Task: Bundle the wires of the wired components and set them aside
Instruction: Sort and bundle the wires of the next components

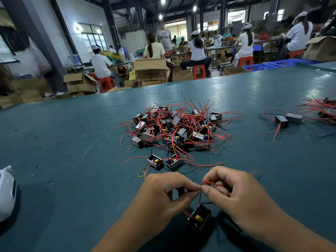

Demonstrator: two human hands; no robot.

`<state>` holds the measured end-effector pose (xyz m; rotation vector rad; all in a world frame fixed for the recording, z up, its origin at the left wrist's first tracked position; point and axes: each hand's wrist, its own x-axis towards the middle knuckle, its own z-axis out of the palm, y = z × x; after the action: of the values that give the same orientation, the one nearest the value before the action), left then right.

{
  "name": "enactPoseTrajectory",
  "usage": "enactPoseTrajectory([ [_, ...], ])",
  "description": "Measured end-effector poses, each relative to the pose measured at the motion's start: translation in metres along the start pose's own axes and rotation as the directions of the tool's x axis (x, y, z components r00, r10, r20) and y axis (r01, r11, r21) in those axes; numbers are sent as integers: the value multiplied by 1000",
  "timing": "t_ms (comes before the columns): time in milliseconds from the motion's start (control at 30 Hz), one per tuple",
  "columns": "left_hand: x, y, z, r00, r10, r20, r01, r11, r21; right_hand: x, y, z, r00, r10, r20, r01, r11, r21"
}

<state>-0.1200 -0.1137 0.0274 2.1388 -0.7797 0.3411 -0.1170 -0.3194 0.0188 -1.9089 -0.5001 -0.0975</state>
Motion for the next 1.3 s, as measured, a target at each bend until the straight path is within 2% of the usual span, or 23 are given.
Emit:
enactPoseTrajectory([
  [100,1,1,0,993,114,-31,-109,986,128,-1,-1,0,1000,-1,4,1,1000,5],
  [267,2,0,0,976,214,-43,-199,954,223,-1,-4,0,1000,-2,22,2,1000,-25],
  [433,3,0,-5,967,226,-116,-184,938,294,0,-8,0,999,4,54,-3,1000,-19],
  [667,7,-5,-6,929,367,-39,-333,878,343,2,-9,-5,982,-29,186,21,999,45],
  [1100,9,-3,-13,895,446,14,-414,818,400,3,-10,-6,965,-118,233,126,992,-17],
  [1300,9,-1,-7,906,423,-2,-383,823,419,4,-10,-7,964,-174,199,194,977,-85],
])
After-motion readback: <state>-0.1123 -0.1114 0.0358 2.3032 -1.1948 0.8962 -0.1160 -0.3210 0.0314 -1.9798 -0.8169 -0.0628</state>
